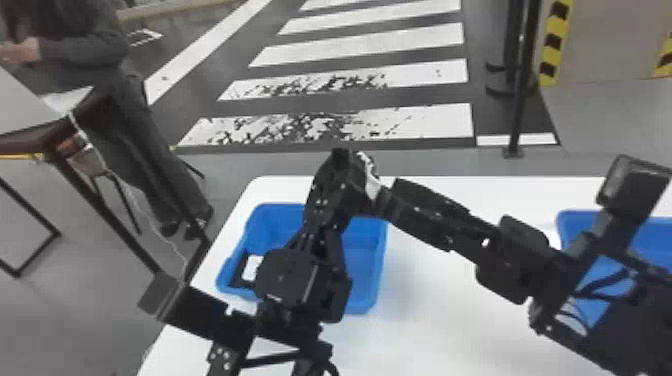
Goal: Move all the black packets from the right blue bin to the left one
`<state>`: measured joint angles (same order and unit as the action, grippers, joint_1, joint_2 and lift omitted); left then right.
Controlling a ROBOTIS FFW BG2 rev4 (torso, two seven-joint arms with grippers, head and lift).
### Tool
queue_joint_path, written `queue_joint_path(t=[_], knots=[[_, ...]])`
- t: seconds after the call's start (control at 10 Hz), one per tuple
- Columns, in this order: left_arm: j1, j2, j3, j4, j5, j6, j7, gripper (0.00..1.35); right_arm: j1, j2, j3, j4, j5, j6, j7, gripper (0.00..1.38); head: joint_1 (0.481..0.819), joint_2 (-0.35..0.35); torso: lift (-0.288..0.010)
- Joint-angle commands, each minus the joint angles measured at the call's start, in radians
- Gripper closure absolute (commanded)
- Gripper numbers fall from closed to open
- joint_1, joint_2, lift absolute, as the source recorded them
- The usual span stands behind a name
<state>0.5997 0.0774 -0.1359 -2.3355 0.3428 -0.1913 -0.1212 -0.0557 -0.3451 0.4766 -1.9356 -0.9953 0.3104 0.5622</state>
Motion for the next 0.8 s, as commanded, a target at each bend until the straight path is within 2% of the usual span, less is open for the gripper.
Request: queue_joint_path(t=[0.0,0.1,0.2,0.4,0.5,0.6,0.7], knots=[[-0.003,-0.008,0.030,0.003,-0.044,0.007,0.000,1.22,0.004,0.000,0.000,0.020,-0.028,-0.028,0.002,0.05,0.651,0.310,-0.140],[-0.025,-0.021,0.072,0.057,-0.125,-0.017,0.011,1.22,0.009,0.000,0.000,0.027,-0.046,-0.048,0.007,0.07,0.649,0.310,-0.140],[-0.075,-0.028,0.112,0.167,-0.199,-0.037,0.020,1.22,0.011,0.000,-0.002,0.027,-0.064,-0.058,0.007,0.07,0.647,0.316,-0.140],[-0.170,-0.030,0.180,0.339,-0.391,-0.049,0.040,1.22,0.016,-0.002,-0.004,0.022,-0.078,-0.075,0.012,0.07,0.658,0.332,-0.140],[-0.217,-0.025,0.184,0.415,-0.433,-0.039,0.058,1.22,0.019,-0.002,-0.006,0.022,-0.078,-0.075,0.012,0.07,0.667,0.342,-0.140],[-0.244,-0.024,0.178,0.476,-0.373,0.005,0.066,0.94,0.024,-0.002,-0.018,0.015,-0.056,-0.075,0.012,0.07,0.670,0.350,-0.140],[-0.241,-0.028,0.178,0.494,-0.321,0.056,0.066,0.36,0.034,-0.002,-0.048,0.005,-0.034,-0.075,0.012,0.07,0.681,0.350,-0.140]])
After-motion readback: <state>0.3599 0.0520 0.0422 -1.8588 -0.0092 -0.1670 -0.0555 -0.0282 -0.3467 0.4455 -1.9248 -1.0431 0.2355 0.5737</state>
